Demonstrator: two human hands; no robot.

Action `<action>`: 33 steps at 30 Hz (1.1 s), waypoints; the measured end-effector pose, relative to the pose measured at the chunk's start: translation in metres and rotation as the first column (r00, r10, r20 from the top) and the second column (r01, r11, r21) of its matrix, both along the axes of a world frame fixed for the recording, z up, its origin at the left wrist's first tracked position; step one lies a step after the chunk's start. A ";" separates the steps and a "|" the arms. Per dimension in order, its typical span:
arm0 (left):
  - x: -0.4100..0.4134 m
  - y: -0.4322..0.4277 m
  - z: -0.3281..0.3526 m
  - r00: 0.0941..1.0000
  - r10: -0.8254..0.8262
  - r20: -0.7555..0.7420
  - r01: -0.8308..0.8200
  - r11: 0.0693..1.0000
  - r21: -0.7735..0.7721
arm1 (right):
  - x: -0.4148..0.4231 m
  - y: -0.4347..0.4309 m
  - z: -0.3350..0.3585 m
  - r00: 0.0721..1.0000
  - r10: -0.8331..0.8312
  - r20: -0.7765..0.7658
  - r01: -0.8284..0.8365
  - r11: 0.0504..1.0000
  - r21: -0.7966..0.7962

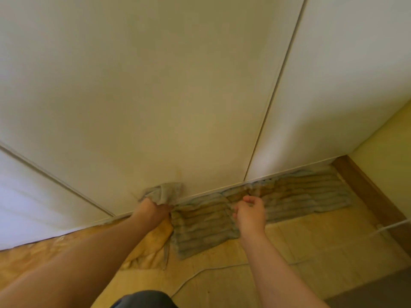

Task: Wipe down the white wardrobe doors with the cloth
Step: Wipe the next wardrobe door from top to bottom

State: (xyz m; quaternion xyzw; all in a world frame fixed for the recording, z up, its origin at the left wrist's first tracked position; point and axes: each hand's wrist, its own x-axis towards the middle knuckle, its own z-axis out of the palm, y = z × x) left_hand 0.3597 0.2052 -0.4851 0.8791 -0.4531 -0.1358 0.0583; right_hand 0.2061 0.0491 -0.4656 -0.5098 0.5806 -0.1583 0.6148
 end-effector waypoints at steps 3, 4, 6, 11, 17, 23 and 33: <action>-0.013 -0.034 -0.007 0.918 -0.285 0.276 0.265 0.958 0.108 | 0.003 0.004 -0.001 1.000 -0.007 0.012 0.007 1.000 0.019; -0.015 -0.044 -0.011 0.913 -0.289 0.290 0.261 0.956 0.131 | 0.005 0.004 -0.004 1.000 -0.007 0.013 0.007 1.000 0.018; -0.021 -0.060 -0.019 0.937 -0.271 0.221 0.252 0.961 0.110 | 0.007 0.008 -0.010 1.000 -0.009 0.004 0.009 1.000 0.024; -0.003 -0.024 0.003 0.991 -0.055 0.125 0.051 0.998 0.036 | 0.011 0.008 -0.016 0.999 0.021 -0.025 -0.021 0.999 0.030; 0.010 -0.012 0.036 0.957 -0.168 0.235 0.208 0.966 -0.155 | 0.014 0.011 -0.010 0.999 0.017 -0.027 -0.016 1.000 0.027; 0.011 0.007 0.023 0.936 -0.058 0.348 0.137 0.968 -0.209 | 0.020 0.023 -0.012 0.996 0.079 -0.032 -0.078 0.997 0.025; 0.014 0.030 0.012 0.857 -0.251 0.449 0.326 0.941 -0.096 | 0.026 0.032 -0.002 0.993 0.119 -0.019 -0.118 0.993 0.019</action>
